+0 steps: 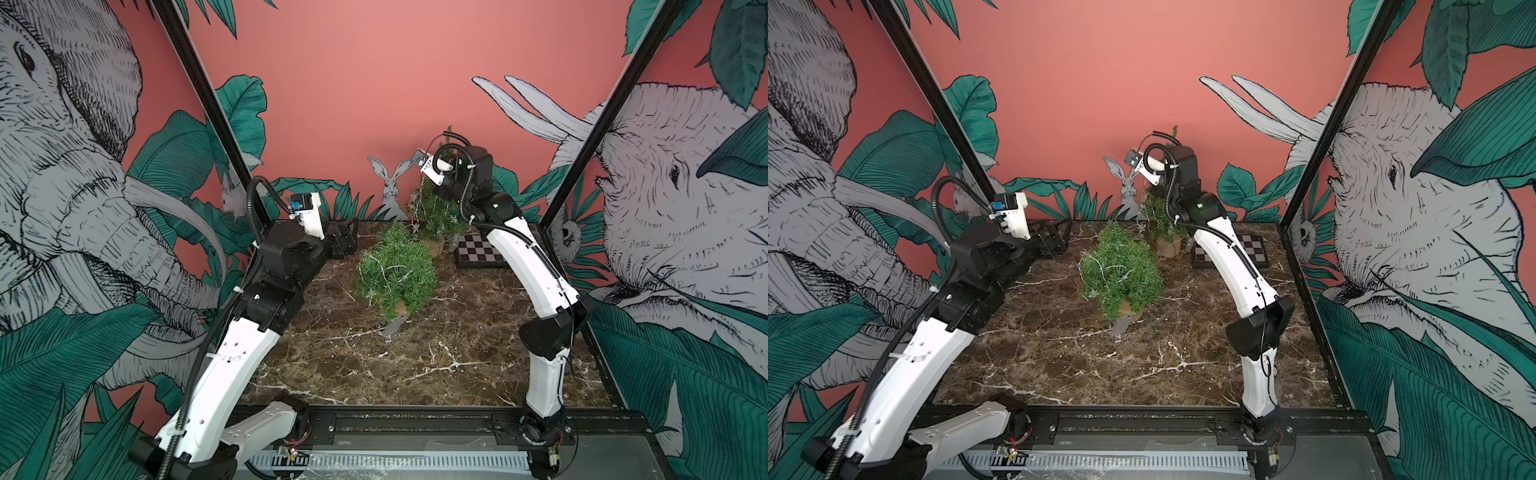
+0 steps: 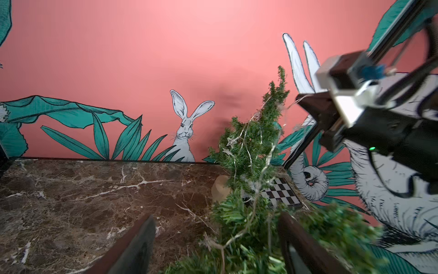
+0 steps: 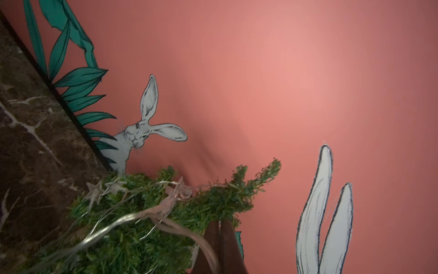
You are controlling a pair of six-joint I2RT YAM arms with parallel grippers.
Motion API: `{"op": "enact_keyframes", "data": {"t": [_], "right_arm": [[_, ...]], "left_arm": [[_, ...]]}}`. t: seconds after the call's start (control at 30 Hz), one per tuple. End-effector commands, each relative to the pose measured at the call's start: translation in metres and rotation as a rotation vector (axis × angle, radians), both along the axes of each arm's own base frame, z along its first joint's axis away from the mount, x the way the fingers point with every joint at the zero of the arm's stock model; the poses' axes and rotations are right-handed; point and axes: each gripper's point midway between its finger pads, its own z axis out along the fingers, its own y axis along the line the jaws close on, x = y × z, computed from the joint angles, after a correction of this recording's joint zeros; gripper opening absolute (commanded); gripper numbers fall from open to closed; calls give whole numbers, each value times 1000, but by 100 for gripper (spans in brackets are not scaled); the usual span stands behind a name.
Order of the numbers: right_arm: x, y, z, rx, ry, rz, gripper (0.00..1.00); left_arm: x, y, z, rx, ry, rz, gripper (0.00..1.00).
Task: Wrap string light around the christmas tree
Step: Wrap the light string around the Christmas tree.
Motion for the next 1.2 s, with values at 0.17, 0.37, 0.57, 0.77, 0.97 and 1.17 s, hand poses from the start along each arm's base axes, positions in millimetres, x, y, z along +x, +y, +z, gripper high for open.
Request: {"op": "enact_keyframes", "data": {"t": [0.17,0.37,0.57,0.77,0.97,1.17], "right_arm": [[-66,-48,17,77,79,-87,0],[-116,-69,0,132,162,-102,0],[-168,-61,-24,251,295,11,0],[-210,-44,-60,408,432,122,0],[-242,-12,-98,550,679,237,0],[-270,24,-87,794,810,435,0]], "left_arm": [[-52,-33,-23,-55,117,-300,73],[-83,-44,-42,-90,172,-422,67],[-125,-51,-66,-88,212,-485,66],[-153,-63,-107,-141,308,-563,67],[-172,-68,-105,-120,163,-593,59],[-178,-86,-128,-86,133,-660,65]]}}
